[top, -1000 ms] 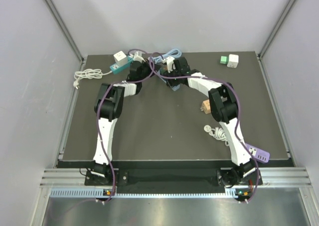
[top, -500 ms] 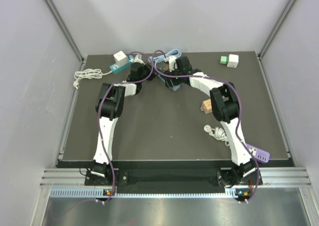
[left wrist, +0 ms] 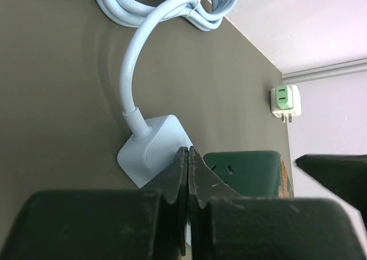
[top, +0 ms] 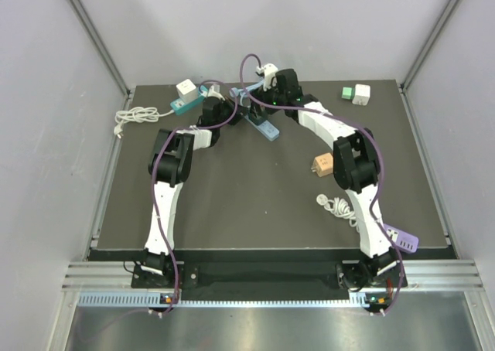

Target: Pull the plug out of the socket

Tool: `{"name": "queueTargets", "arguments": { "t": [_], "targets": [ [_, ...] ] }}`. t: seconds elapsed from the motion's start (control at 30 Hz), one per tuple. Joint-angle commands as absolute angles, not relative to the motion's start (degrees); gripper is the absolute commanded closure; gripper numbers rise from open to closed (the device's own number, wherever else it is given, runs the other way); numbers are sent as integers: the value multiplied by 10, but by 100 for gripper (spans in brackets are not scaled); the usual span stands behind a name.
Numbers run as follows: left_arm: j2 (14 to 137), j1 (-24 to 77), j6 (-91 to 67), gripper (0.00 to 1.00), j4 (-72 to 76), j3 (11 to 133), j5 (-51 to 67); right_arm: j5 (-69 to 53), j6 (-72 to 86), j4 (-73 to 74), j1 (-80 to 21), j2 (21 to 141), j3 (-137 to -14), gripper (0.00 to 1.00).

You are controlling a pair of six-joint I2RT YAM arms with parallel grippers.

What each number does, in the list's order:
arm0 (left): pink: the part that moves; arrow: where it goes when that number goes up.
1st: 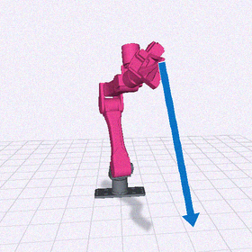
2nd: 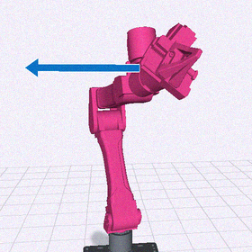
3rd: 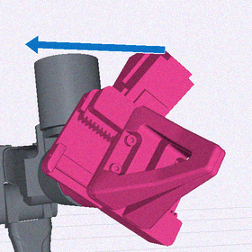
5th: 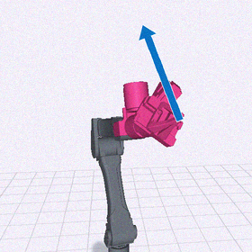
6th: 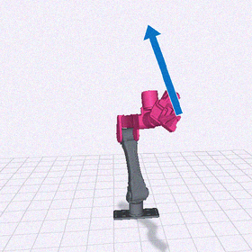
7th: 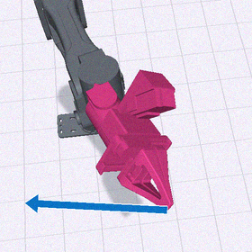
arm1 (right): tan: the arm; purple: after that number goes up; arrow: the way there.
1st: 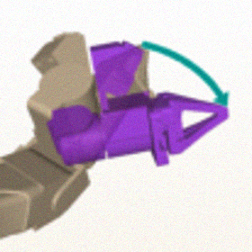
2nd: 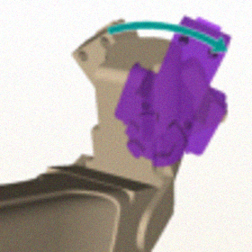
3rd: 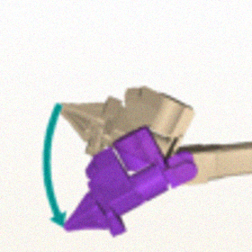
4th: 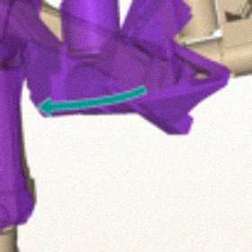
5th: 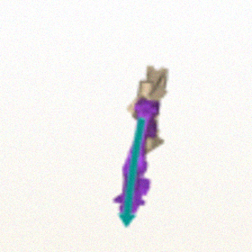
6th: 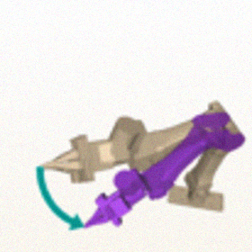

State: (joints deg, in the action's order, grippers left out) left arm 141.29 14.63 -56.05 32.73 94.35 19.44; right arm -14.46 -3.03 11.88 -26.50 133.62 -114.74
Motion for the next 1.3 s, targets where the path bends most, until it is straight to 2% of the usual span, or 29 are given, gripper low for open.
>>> {"name": "queueTargets", "arguments": {
  "t": [0.0, 0.13, 0.5, 0.7, 0.73, 0.8, 0.87, 0.93, 0.97, 1.0, 1.27],
  "targets": [
    [1421, 150, -537, 100, 222, 930, 205, -131, -40, 124, -273, 1349, -1187, 16],
    [1417, 150, -531, 100, 217, 930, 203, -122, -47, 120, -280, 1359, -1189, 28],
    [1412, 150, -530, 100, 215, 921, 200, -117, -53, 135, -283, 1389, -1216, 27],
    [1412, 151, -531, 100, 207, 922, 194, -108, -50, 124, -287, 1404, -1234, 34],
    [1412, 150, -529, 100, 198, 923, 190, -103, -54, 127, -288, 1411, -1239, 42],
    [1412, 150, -528, 100, 192, 925, 188, -84, -62, 135, -294, 1418, -1256, 52],
    [1412, 151, -527, 100, 184, 928, 186, -69, -76, 145, -298, 1426, -1266, 72],
    [1417, 151, -519, 100, 163, 938, 183, -54, -83, 145, -303, 1428, -1269, 85],
    [1419, 151, -514, 100, 135, 951, 176, -39, -83, 144, -303, 1428, -1269, 95],
    [1423, 152, -511, 100, 128, 955, 174, -33, -77, 141, -303, 1427, -1270, 100],
    [1422, 152, -505, 100, 103, 960, 160, -39, 30, 45, -283, 1384, -1208, 100]
  ]
}}
